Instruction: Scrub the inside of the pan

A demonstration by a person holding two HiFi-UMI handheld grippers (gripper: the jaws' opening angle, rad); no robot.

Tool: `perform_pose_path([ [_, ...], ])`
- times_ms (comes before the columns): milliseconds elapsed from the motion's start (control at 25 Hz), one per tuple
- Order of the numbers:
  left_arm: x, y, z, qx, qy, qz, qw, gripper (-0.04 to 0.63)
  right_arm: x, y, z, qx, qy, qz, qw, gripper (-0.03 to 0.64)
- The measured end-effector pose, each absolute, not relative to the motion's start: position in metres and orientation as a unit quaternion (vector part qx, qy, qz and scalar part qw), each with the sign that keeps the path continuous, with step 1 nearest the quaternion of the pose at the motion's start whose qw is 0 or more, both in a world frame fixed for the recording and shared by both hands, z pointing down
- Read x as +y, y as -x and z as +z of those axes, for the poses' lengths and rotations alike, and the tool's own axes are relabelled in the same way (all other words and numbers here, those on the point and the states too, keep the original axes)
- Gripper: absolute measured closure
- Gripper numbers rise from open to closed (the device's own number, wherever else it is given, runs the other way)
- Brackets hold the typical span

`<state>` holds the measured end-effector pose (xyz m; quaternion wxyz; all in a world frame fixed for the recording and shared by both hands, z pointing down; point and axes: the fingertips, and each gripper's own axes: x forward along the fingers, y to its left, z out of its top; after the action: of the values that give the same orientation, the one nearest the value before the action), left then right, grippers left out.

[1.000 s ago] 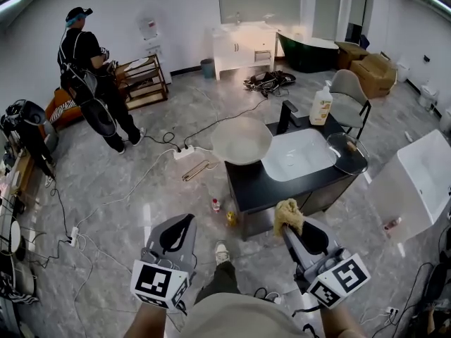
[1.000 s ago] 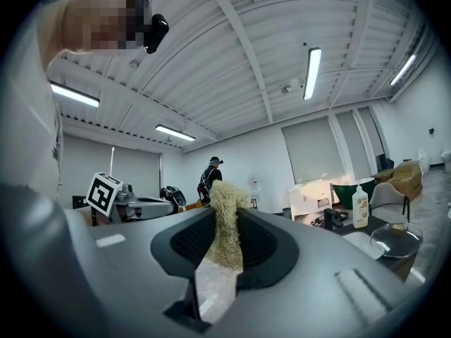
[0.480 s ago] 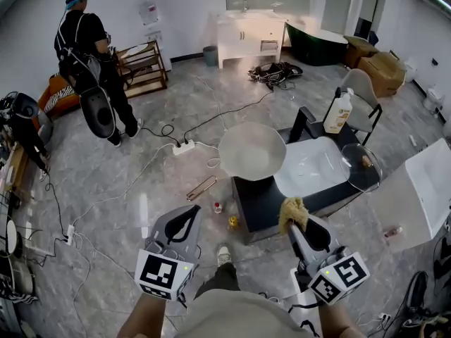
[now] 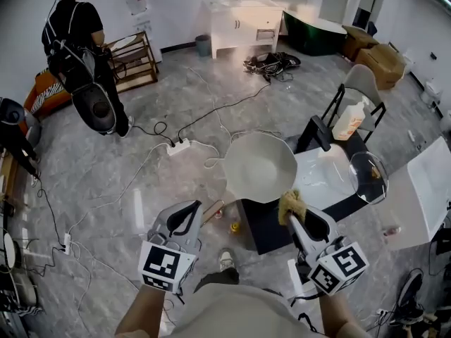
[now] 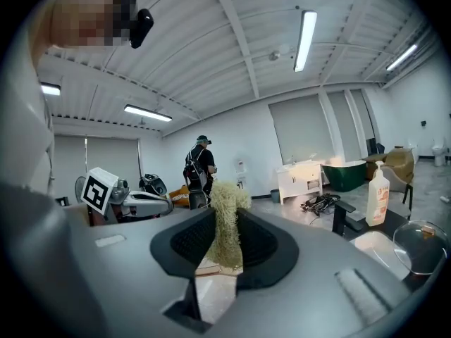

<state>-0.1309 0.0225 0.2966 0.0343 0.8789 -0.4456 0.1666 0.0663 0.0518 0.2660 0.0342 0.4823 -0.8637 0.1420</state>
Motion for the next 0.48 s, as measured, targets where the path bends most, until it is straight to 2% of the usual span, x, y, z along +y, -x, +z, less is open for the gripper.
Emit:
perform_pose_path([
  [80,0.004,0.136,0.301,-0.442,-0.88,0.169,0.045,0.592,0.033,-0.061,0.269,-0.861,-0.486,0.145,0.041,0.522],
  [160,-0.014,0.144,0.306,-0.445,-0.878,0.169,0.056,0.52,0.015,-0.056,0.272,-0.859,-0.489,0.148,0.047,0.522],
  [240,-0.03,0.148,0.31,-0.447,-0.875,0.172,0.065,0.507,0.0,-0.052,0.275,-0.857,-0.49,0.151,0.052,0.522],
  [480,-0.05,0.135,0.348,-0.398,-0.886,0.225,0.082,0.396,-0.029,-0.055,0.294,-0.852,-0.492,0.161,0.077,0.522],
])
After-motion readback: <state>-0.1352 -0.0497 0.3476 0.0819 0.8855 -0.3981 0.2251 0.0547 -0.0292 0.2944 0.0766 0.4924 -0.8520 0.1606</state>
